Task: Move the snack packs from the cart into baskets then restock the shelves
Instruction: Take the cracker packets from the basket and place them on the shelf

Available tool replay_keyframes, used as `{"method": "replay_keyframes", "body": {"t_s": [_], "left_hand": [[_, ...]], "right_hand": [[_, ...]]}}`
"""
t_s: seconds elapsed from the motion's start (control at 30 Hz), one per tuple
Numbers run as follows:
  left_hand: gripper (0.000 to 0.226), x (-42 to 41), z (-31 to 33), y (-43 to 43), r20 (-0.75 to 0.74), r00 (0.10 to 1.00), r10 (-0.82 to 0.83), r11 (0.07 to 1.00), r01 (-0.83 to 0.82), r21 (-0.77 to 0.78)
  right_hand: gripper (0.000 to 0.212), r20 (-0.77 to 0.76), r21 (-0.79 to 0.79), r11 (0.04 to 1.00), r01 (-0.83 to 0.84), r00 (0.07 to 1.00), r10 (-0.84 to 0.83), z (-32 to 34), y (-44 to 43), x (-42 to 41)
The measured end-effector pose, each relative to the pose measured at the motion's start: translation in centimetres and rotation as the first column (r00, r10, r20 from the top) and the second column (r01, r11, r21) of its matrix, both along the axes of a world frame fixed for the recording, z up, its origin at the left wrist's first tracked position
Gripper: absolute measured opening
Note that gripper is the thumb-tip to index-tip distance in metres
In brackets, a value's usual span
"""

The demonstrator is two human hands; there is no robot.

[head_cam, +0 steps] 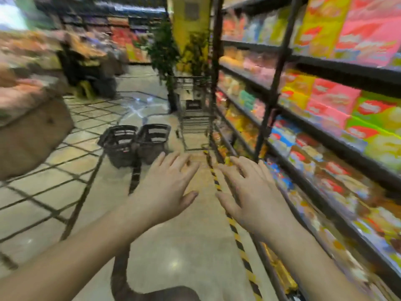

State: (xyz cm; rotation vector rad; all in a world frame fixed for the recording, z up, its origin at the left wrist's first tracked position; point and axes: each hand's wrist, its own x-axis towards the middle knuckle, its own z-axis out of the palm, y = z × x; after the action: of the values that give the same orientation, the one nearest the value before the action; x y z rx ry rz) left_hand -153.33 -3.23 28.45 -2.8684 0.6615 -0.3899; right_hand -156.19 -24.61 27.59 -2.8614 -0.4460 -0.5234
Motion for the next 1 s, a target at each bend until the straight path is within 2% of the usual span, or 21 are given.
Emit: {"method": "replay_keyframes", "body": {"t_s": [0.2, 0.33, 0.47, 0.73, 0.87, 1.0], "left_hand": [[0.073, 1.6, -0.3, 16.9, -0.087, 0.965, 0.249, 0.966, -0.254, -0.056], [0.073, 3.2, 0.5, 26.9, -0.083, 0.940, 0.332, 0.942, -0.334, -0.020], [0.072, 5.9, 0.6, 34.6, -0.114, 0.912, 0.395, 0.919, -0.394, 0.027], [0.070, 15.3, -1.5, 42.7, -0.167, 0.872, 0.460, 0.881, -0.471, -0.031], [0.071, 23.8, -2.5, 45.3, -0.200, 0.855, 0.480, 0.873, -0.489, 0.005], [0.071, 33.8, -2.1, 47.7, -0.233, 0.845, 0.482, 0.873, -0.485, 0.048]], "right_hand": [[0.060, -0.048, -0.034, 0.982, -0.188, 0.981, 0.186, 0.0, 18.0, 6.4], [0.062, -0.083, -0.044, 0.965, -0.257, 0.964, 0.252, 0.0, 28.4, 10.3], [0.060, -0.102, -0.026, 0.959, -0.281, 0.955, 0.278, 0.2, 35.0, 13.7], [0.060, -0.127, -0.013, 0.940, -0.341, 0.933, 0.337, -2.0, 43.8, 24.3], [0.060, -0.121, 0.007, 0.931, -0.364, 0.924, 0.362, -3.7, 47.1, 32.9], [0.063, -0.178, 0.007, 0.939, -0.344, 0.924, 0.339, -4.0, 49.4, 42.7]]}}
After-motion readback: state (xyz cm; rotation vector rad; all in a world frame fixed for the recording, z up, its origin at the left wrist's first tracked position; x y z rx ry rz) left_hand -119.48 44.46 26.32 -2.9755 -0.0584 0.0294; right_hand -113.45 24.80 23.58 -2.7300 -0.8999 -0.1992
